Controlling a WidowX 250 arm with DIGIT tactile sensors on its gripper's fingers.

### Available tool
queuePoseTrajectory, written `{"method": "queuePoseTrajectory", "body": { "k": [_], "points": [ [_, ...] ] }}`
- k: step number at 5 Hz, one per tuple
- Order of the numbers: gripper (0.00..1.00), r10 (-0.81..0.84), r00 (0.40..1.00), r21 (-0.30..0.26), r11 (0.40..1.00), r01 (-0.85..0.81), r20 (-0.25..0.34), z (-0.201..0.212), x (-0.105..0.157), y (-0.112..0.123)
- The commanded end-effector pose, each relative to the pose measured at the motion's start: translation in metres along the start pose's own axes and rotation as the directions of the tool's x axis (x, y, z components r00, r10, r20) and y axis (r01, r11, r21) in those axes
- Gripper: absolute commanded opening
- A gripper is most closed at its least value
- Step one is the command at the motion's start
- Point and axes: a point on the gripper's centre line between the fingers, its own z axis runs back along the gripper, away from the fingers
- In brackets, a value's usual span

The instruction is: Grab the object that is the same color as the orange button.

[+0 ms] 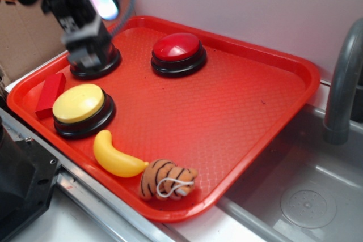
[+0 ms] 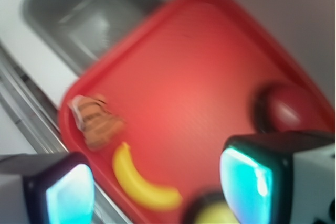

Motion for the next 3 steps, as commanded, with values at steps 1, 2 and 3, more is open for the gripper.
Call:
{"method": "queuePoseTrajectory", "body": {
  "k": [1,2,3],
  "points": [
    [1.0,-0.37,0.926,-0.08,0.923,0.376,0.081,-0.051,0.013,-0.04],
    [1.0,-0.448,0.89,-0.088,0.886,0.455,0.09,-0.068,0.014,-0.052],
    [1.0,-0.474,0.877,-0.117,0.869,0.48,0.073,-0.086,0.014,-0.056]
  ]
}}
